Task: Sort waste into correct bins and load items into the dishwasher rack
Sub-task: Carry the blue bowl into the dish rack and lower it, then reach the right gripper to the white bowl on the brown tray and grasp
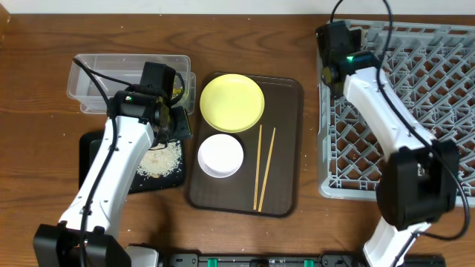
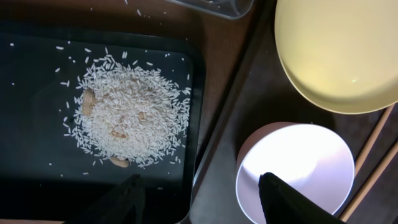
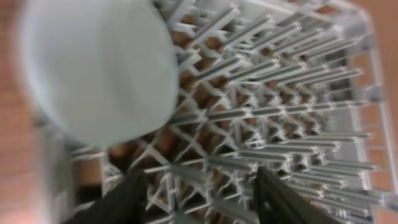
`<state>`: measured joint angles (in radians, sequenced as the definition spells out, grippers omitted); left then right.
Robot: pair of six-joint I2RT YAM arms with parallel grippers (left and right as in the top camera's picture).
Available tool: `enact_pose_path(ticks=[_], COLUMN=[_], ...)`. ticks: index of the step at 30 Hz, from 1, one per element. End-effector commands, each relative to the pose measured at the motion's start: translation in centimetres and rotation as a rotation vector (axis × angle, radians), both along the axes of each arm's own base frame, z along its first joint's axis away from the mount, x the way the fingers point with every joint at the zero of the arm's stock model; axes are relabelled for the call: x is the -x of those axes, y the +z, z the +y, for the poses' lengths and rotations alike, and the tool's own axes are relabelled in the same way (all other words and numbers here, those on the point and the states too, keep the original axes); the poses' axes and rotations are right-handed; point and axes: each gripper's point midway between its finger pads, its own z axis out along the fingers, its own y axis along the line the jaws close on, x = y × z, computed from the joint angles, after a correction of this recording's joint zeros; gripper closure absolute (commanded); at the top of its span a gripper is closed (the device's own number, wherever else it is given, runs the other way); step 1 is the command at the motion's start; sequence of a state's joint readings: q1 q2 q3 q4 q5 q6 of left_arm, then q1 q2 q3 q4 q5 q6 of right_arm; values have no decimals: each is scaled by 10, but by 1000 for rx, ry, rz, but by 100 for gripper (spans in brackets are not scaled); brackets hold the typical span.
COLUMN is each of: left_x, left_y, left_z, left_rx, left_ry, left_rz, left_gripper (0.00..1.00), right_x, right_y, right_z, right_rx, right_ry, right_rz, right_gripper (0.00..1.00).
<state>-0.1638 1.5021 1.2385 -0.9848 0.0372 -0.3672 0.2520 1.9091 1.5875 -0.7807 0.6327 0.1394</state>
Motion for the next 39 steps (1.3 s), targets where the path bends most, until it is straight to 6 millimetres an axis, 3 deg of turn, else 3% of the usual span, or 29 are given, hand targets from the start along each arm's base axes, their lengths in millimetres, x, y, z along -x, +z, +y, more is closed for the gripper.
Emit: enact_pose_path(ticks=[1,5,10,14,15,17,21,25,33,37,39], left_x=[-2,3,13,20,20,21,22,22,22,22,23], left_y=[2,1,2,0,0,0,0,0,0,0,0], left_z=[4,10,42,63,68,77,87,88,88,88,88], left_rx=[-17,-48,-167,-148,-143,-141,-140,-139,-139,-140,-140], left_ry=[17,23,165,324,354,389,423,426,426,426,426], left_rz=[-8,12,42,64,67,69,72,71,72,72,75], left_gripper=[38,38,38,38,31,28,25,25,25,25,25], right_x=[4,16,50,77,85,99,128,154,171,176,179], right_y=[18,29,28,12,7,-4,-26,-50,-96,-118,-129], right_z=[34,83,157,189,198,213,244,267,278,283,282], right_rx=[-210,-468,-751,-769,-760,-748,-733,-706,-616,-607,-606], right_ry=[93,256,544,653,680,722,786,832,755,732,703], right_rz=[-31,2,155,267,294,342,437,515,598,643,668], right_gripper=[36,35,35,34,34,36,40,43,45,55,70])
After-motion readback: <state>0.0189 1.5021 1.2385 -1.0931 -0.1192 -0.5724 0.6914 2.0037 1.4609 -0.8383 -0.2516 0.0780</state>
